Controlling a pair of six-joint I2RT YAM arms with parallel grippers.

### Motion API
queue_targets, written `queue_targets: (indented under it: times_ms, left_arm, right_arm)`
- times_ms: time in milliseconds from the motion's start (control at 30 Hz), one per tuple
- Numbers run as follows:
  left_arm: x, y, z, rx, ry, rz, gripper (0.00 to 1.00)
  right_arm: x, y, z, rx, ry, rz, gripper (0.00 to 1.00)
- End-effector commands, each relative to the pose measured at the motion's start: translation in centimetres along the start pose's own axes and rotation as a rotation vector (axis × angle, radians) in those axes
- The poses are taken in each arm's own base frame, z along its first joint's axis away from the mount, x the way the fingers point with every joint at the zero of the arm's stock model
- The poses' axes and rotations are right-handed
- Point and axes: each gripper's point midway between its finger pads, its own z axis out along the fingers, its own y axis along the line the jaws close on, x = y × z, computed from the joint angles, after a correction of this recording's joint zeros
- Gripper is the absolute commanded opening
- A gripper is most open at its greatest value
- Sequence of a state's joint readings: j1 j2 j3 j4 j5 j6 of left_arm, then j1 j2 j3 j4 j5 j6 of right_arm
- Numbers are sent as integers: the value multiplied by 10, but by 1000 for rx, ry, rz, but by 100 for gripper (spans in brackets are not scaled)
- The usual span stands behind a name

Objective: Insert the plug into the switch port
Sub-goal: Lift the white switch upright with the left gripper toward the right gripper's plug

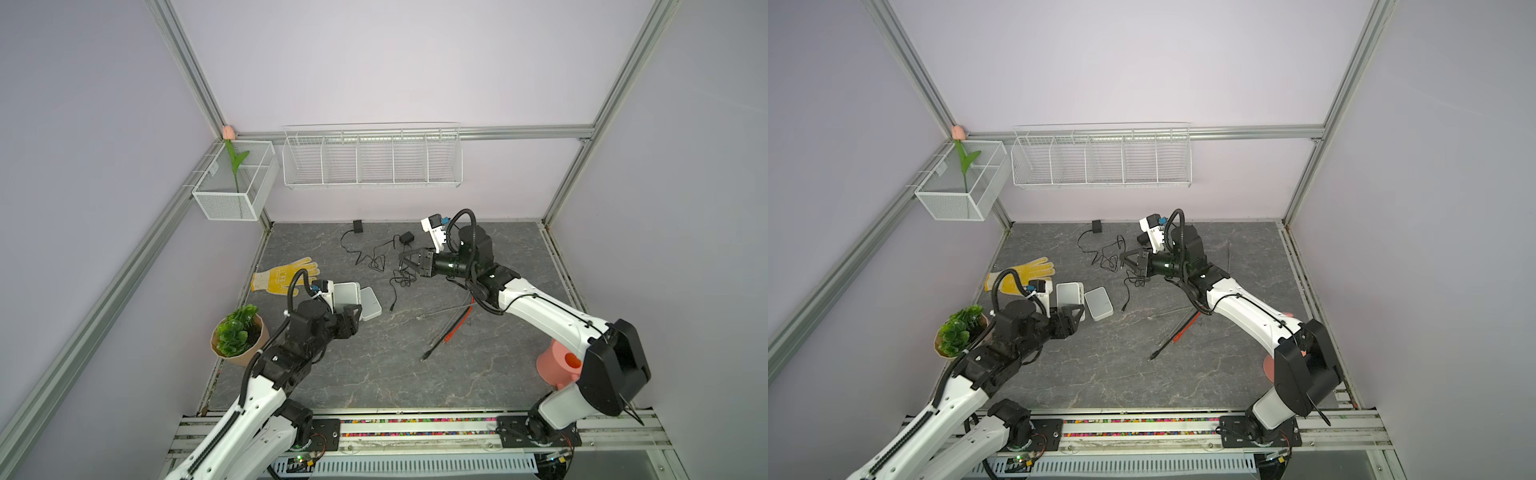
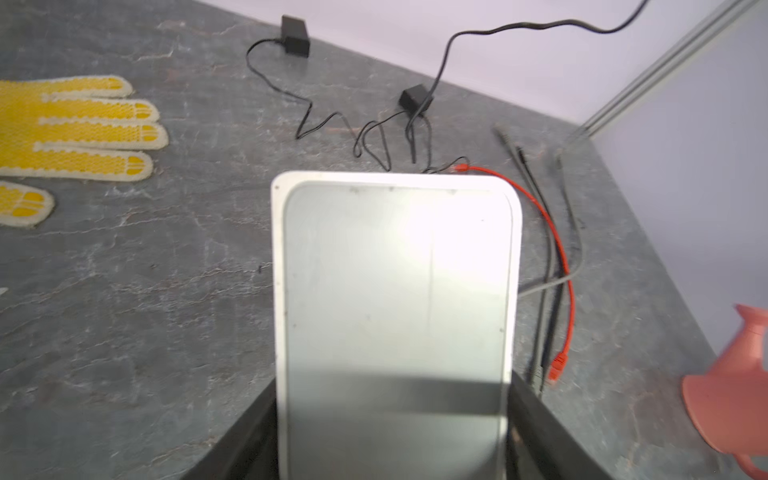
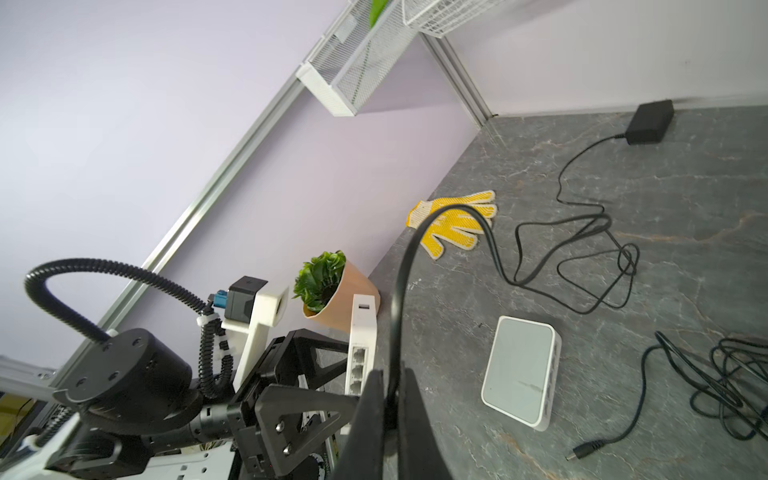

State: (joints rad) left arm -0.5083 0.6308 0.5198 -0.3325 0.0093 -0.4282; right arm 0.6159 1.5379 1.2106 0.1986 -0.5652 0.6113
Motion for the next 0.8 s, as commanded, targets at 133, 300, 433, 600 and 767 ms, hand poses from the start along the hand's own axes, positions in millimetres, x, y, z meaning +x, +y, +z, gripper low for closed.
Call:
queue_targets:
  times_ms: [133, 300, 433, 600, 767]
  left_arm:
    - [-4, -56, -36, 304, -243, 198, 0]
    - [3, -84, -39, 342, -251, 348, 0]
    - [7, -109, -35, 380, -260, 469, 0]
    - [0, -132, -45, 504, -410, 495, 0]
    - [-2, -142, -56, 592, -491, 493, 0]
  right_arm:
    - [19, 55, 4, -155, 64, -127, 7]
    - [26, 75, 15, -245, 85, -148, 7]
    - [26, 86, 16, -306, 94, -142, 7]
    - [36, 108, -4, -313, 81, -216, 7]
    - [57, 117, -26, -223, 67, -340, 7]
